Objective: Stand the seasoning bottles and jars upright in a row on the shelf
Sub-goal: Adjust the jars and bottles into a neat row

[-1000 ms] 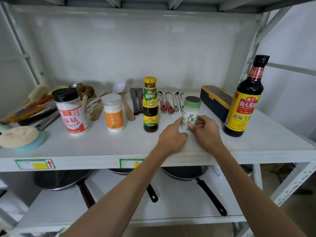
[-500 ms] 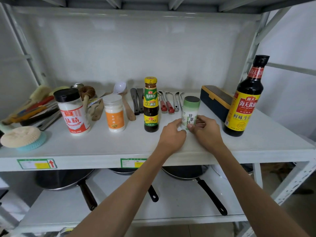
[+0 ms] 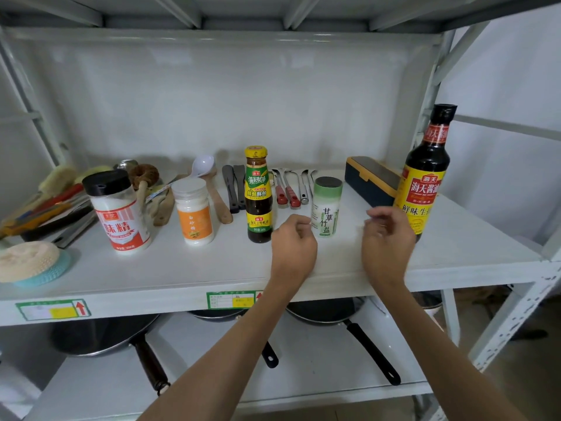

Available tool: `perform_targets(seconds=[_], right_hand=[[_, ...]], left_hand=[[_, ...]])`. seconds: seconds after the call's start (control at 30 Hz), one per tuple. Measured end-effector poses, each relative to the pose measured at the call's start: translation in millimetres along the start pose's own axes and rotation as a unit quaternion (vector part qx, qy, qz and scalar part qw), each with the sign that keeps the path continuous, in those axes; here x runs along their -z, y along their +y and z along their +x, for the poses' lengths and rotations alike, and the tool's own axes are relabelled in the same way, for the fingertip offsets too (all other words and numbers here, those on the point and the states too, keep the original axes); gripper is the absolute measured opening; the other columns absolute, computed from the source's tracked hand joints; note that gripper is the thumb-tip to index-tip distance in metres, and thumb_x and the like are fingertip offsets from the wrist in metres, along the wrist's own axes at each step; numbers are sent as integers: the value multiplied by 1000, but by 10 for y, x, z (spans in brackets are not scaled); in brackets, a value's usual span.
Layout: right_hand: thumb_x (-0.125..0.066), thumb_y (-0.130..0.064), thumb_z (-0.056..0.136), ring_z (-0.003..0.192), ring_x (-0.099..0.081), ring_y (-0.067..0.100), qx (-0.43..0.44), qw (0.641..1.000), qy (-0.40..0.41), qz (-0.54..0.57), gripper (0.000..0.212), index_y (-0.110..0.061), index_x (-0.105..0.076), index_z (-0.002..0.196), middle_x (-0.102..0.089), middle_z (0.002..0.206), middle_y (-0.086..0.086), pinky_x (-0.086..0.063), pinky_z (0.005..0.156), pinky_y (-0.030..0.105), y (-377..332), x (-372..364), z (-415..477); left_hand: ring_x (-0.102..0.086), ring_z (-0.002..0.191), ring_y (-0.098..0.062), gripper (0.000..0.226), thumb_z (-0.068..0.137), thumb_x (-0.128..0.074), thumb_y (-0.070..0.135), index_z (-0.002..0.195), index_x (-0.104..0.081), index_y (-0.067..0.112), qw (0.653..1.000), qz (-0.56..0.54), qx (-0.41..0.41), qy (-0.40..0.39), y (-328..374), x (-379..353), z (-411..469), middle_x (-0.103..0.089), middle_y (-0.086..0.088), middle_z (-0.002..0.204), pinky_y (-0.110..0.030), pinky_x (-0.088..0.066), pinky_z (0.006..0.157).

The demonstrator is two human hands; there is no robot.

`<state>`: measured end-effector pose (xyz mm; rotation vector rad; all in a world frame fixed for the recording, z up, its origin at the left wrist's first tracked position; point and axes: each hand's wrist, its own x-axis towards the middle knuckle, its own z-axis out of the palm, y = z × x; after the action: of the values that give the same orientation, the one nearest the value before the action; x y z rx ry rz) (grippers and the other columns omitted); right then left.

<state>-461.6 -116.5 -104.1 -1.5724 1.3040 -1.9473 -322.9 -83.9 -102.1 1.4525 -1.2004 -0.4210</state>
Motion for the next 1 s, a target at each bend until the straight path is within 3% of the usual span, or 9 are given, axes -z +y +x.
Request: perform_targets(seconds=[0.07,0.2,0.27,0.4,0.5,0.6,0.73,0.9,1.0], right_hand=[[-49,7,80,88,-56,18,5,996,75,46,20,-2,-58,94,-60,97,10,-49,75,18,21,197,-26],[-47,1,75,88,-53,18,-71,985,158,24,26,-10,-55,97,-57,99,10,-50,82,33,247,568,239],[-50,1,75,92,-58,20,-143,982,119,16,28,-11,-58,99,-61,102,9,-52,91,40,341,708,439],[-55,3,78,107,-62,30,-220,972,-77,16,35,-7,-63,110,-66,111,13,-52,95,42,398,810,672],[-59,6,79,101,-60,22,-205,970,-128,-20,43,-4,-57,120,-64,112,10,-51,82,26,365,831,671],[-67,3,77,98,-59,18,-189,970,-149,-39,49,-5,-53,123,-62,111,8,-44,72,17,368,843,647],[-78,-12,78,101,-59,17,-160,972,-163,-57,54,-10,-53,126,-62,112,2,-45,80,20,424,842,656],[-80,-19,78,103,-58,15,-133,974,-163,-84,56,-12,-55,128,-62,112,-2,-45,94,29,464,836,673],[-83,-21,75,101,-61,15,-130,976,-156,-81,56,-13,-57,125,-63,110,-3,-45,94,29,470,799,667]], left_hand=[[-64,82,-12,22,88,-50,0,98,-67,8,999,-3,-41,3,12,-11,-26,-70,-3,91,-16,-50,70],[-61,84,-10,15,89,-55,6,96,-68,12,989,30,-143,-40,21,-45,-105,-69,1,91,-18,-50,75],[-60,88,-10,18,87,-57,5,100,-68,11,976,62,-198,-67,16,-60,-161,-68,0,96,-14,-46,79],[-61,100,-11,24,86,-59,7,107,-69,12,942,126,-289,-114,30,-132,-217,-70,0,107,-15,-43,92],[-58,108,-10,31,89,-58,9,118,-67,14,957,95,-232,-147,146,-310,-270,-68,0,118,-14,-40,96],[-50,124,-14,42,92,-54,19,134,-57,18,961,103,-148,-211,306,-586,-326,-58,-3,136,-24,-37,107],[-40,135,-18,49,97,-45,23,145,-43,18,951,137,-101,-257,413,-869,-276,-46,-3,147,-31,-31,111],[-47,120,-21,40,94,-41,20,134,-45,14,949,161,-91,-256,392,-964,-227,-52,-8,132,-32,-40,90],[-42,125,-21,45,94,-42,20,137,-38,11,943,175,-97,-267,381,-983,-210,-47,-11,137,-34,-38,96]])
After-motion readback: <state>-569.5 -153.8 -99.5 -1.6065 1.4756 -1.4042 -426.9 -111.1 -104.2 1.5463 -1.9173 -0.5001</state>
